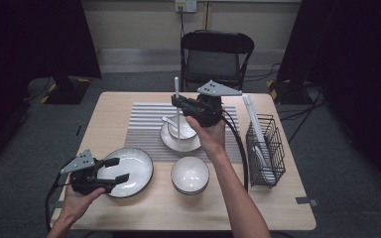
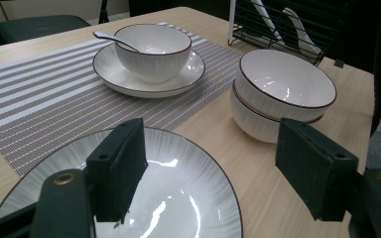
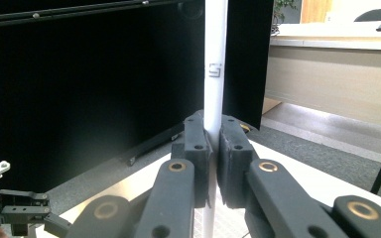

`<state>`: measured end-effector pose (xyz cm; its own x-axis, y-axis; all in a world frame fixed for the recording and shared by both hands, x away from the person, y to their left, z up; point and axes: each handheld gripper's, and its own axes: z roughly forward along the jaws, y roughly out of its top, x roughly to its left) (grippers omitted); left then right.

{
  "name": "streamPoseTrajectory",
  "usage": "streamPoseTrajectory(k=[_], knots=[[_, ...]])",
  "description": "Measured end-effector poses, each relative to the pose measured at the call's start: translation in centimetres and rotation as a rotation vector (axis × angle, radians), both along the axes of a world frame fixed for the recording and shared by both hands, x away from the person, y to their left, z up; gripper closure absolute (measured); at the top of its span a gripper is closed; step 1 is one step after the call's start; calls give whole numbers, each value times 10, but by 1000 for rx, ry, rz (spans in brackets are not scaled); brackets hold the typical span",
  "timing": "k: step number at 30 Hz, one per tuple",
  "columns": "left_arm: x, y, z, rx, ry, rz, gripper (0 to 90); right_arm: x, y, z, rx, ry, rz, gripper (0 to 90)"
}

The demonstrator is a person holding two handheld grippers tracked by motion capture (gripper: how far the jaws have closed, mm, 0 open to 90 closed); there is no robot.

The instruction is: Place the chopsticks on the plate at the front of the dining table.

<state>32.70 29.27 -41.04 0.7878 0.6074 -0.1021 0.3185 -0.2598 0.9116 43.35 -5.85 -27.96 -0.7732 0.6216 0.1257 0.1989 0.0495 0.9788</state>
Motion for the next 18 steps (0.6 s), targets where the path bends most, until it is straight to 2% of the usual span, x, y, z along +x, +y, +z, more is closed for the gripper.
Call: streamPoseTrajectory(k=[2,5,7,9,11,14,17,18], knots=[[-2,4,-1,-11,-11,9,277,0,1,0,-4,-1,5,852],[-5,9,-5,7,-29,35,276,-1,3,0,-8,-2,6,852],[-4,11,-9,-13,-7,48,270,-1,4,0,-7,-3,7,852],[-4,11,-11,-5,-10,59,268,-1,5,0,-9,-3,5,852],[-1,8,-12,-30,13,43,267,0,6,-1,-11,2,7,852],[1,3,-10,-15,2,35,267,1,10,-2,-10,4,17,852],[5,-5,-9,-36,8,26,263,1,15,-2,-10,4,28,852],[7,-8,-9,-55,22,15,259,1,17,-2,-7,4,34,852]])
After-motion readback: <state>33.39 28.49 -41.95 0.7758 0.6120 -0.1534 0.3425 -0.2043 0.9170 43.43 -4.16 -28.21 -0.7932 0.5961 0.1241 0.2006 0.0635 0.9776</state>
